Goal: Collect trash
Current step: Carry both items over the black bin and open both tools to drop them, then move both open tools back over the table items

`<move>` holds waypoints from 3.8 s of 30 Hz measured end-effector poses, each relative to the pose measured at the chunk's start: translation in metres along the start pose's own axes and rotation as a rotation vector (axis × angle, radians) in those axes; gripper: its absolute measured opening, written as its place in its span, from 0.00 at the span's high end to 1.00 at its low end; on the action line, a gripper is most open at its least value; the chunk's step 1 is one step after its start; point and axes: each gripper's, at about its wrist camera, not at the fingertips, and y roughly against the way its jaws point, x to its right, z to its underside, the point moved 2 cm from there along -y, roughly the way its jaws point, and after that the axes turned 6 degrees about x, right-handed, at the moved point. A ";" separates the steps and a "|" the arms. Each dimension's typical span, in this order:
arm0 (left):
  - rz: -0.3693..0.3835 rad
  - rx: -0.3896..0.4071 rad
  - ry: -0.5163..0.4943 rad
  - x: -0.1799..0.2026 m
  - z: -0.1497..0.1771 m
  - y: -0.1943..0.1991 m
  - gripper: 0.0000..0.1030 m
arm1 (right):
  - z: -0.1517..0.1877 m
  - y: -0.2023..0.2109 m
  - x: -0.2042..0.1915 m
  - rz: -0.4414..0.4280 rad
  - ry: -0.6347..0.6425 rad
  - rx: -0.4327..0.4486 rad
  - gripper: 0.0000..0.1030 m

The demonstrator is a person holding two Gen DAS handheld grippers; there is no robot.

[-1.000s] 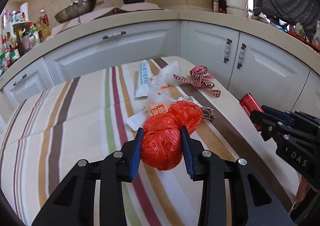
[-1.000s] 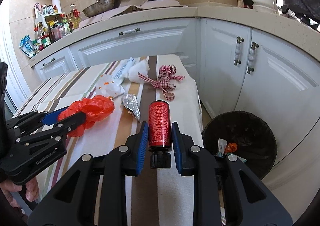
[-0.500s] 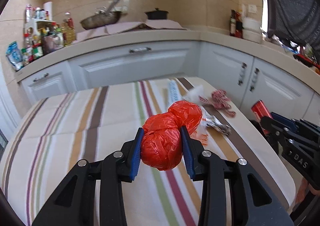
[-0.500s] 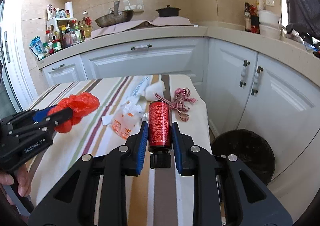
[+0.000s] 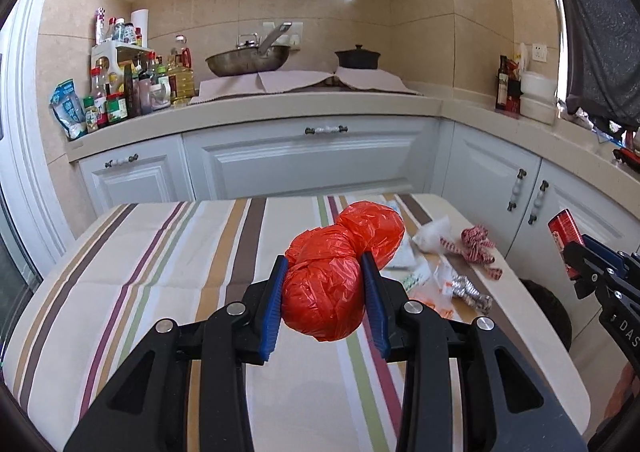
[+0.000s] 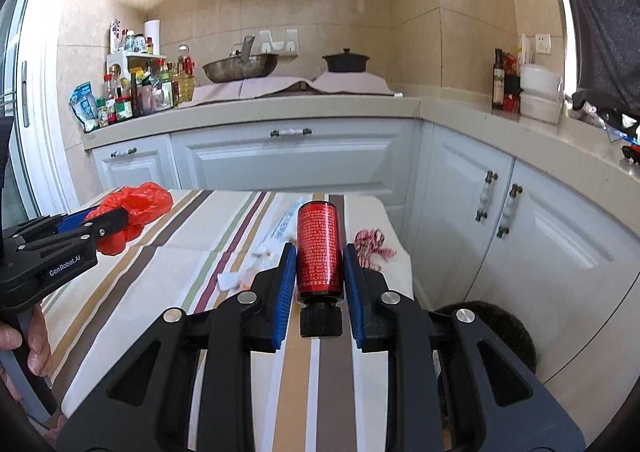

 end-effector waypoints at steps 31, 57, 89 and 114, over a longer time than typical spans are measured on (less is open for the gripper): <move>0.297 0.016 -0.131 0.163 -0.015 -0.016 0.64 | 0.013 0.056 0.140 0.307 -0.119 0.047 0.77; 0.391 -0.162 -0.237 0.290 0.017 -0.077 0.64 | 0.052 0.024 0.227 0.404 -0.186 -0.012 0.77; 0.388 -0.258 -0.216 0.309 0.023 -0.110 0.29 | 0.075 -0.009 0.255 0.423 -0.259 -0.068 0.61; 0.178 -0.108 -0.123 0.158 -0.009 -0.076 0.24 | 0.029 -0.016 0.151 0.268 -0.175 -0.022 0.59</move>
